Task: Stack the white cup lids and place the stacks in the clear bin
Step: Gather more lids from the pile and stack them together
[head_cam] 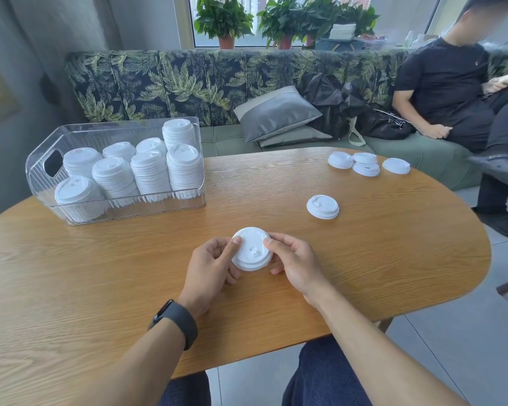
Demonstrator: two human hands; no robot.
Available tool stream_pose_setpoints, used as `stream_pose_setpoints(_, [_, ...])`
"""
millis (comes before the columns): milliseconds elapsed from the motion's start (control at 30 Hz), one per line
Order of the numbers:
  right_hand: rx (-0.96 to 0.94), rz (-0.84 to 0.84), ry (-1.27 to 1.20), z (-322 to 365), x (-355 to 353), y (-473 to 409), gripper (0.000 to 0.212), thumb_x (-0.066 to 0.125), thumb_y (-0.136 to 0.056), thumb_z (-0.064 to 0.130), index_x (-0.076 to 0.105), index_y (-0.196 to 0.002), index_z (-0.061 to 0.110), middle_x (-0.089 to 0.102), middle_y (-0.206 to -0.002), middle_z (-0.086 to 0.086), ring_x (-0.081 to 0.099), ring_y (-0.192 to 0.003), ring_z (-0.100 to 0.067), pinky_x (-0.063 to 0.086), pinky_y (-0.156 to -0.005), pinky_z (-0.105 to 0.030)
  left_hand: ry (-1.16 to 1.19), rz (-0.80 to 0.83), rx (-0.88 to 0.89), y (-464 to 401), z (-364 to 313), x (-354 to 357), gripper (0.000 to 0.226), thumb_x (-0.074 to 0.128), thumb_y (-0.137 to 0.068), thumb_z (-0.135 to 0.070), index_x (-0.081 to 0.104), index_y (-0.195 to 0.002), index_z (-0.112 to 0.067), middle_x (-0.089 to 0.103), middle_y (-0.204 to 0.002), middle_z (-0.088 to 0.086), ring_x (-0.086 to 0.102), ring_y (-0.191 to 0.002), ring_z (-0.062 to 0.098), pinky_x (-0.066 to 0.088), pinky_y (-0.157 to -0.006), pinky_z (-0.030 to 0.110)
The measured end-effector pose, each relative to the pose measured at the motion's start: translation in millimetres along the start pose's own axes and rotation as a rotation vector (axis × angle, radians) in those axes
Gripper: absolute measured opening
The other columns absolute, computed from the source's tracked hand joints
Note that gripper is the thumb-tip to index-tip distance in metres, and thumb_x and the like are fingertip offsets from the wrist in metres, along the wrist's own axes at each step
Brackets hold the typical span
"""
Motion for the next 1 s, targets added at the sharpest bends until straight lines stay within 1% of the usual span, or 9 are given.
stream_pose_setpoints(133, [-0.006,0.007,-0.008,1.9,0.6,1.0,0.024,0.071,-0.096,0.028,0.075,-0.117,0.017,0.077,-0.086,0.002,0.067,-0.072,-0.004,0.054,-0.061,-0.024,-0.006,-0.003,-0.001,-0.5,1.5,-0.8,0.024,0.063,-0.102,-0.037,0.071,-0.107,-0.015,0.068,-0.062,0.011,0.06,-0.053,0.017,0.051,-0.053,0.025])
stream_pose_setpoints(267, [0.005,-0.001,-0.001,0.6,0.1,1.1,0.033,0.074,-0.093,0.037,0.074,-0.12,0.017,0.079,-0.094,-0.005,0.068,-0.074,-0.006,0.055,-0.063,-0.026,0.026,-0.02,0.001,-0.8,3.1,-1.3,0.023,0.063,-0.102,-0.033,0.071,-0.107,-0.012,0.065,-0.061,0.009,0.06,-0.054,0.017,0.05,-0.051,0.025])
stream_pose_setpoints(400, [0.022,0.014,-0.013,-0.8,1.8,0.2,0.029,0.073,-0.094,0.03,0.074,-0.118,0.013,0.079,-0.086,0.001,0.067,-0.07,-0.006,0.054,-0.061,-0.024,0.029,-0.013,0.0,-0.2,2.9,-1.3,0.025,0.064,-0.101,-0.037,0.071,-0.108,-0.014,0.066,-0.061,0.01,0.06,-0.057,0.02,0.051,-0.054,0.028])
stream_pose_setpoints(500, [0.021,0.003,-0.034,-0.3,-2.0,0.7,0.024,0.072,-0.096,0.028,0.076,-0.115,0.015,0.079,-0.089,0.001,0.069,-0.074,-0.009,0.054,-0.062,-0.025,-0.005,0.02,-0.003,0.6,-0.1,2.9,0.028,0.064,-0.1,-0.043,0.068,-0.113,-0.018,0.07,-0.065,0.013,0.061,-0.057,0.019,0.052,-0.057,0.028])
stream_pose_setpoints(567, [0.016,-0.012,-0.044,0.7,-4.4,1.6,0.023,0.072,-0.096,0.028,0.075,-0.115,0.015,0.08,-0.09,0.001,0.07,-0.075,-0.009,0.055,-0.062,-0.025,-0.027,0.043,-0.002,1.1,-1.2,6.3,0.029,0.065,-0.1,-0.042,0.066,-0.116,-0.018,0.072,-0.069,0.015,0.061,-0.057,0.017,0.052,-0.056,0.025])
stream_pose_setpoints(667, [0.018,-0.019,-0.033,0.4,-3.9,1.5,0.027,0.072,-0.095,0.033,0.075,-0.116,0.016,0.08,-0.09,0.0,0.069,-0.075,-0.01,0.056,-0.064,-0.027,-0.011,0.046,-0.004,1.1,-0.5,6.2,0.03,0.066,-0.1,-0.038,0.066,-0.119,-0.015,0.074,-0.071,0.015,0.062,-0.059,0.017,0.053,-0.057,0.025])
stream_pose_setpoints(767, [0.021,-0.013,-0.012,0.4,-2.6,1.2,0.028,0.071,-0.096,0.035,0.075,-0.118,0.018,0.08,-0.095,-0.001,0.07,-0.078,-0.012,0.056,-0.066,-0.028,0.011,0.038,-0.004,2.0,-2.6,5.7,0.027,0.068,-0.099,-0.033,0.066,-0.117,-0.013,0.073,-0.07,0.012,0.063,-0.057,0.013,0.053,-0.056,0.023])
stream_pose_setpoints(833, [0.026,-0.013,-0.008,-0.8,-3.4,0.7,0.027,0.07,-0.097,0.034,0.076,-0.118,0.017,0.08,-0.097,-0.003,0.072,-0.079,-0.013,0.056,-0.065,-0.028,0.02,0.037,-0.006,3.2,-4.4,6.2,0.025,0.068,-0.099,-0.033,0.067,-0.114,-0.014,0.074,-0.069,0.009,0.063,-0.056,0.012,0.053,-0.056,0.022])
stream_pose_setpoints(1000, [0.026,-0.065,-0.026,-4.2,-9.9,-1.8,0.024,0.07,-0.097,0.034,0.077,-0.112,0.017,0.08,-0.092,-0.002,0.073,-0.078,-0.017,0.058,-0.067,-0.034,0.018,0.077,-0.049,-2.3,-1.6,13.0,0.029,0.065,-0.1,-0.04,0.072,-0.11,-0.014,0.074,-0.072,0.009,0.067,-0.066,0.016,0.055,-0.059,0.024])
Point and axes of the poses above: each hand's wrist, its own y-axis away from the middle knuckle, its own x-axis out of the palm, z = x × y, the point moved 10 cm from there along -y, towards the middle knuckle
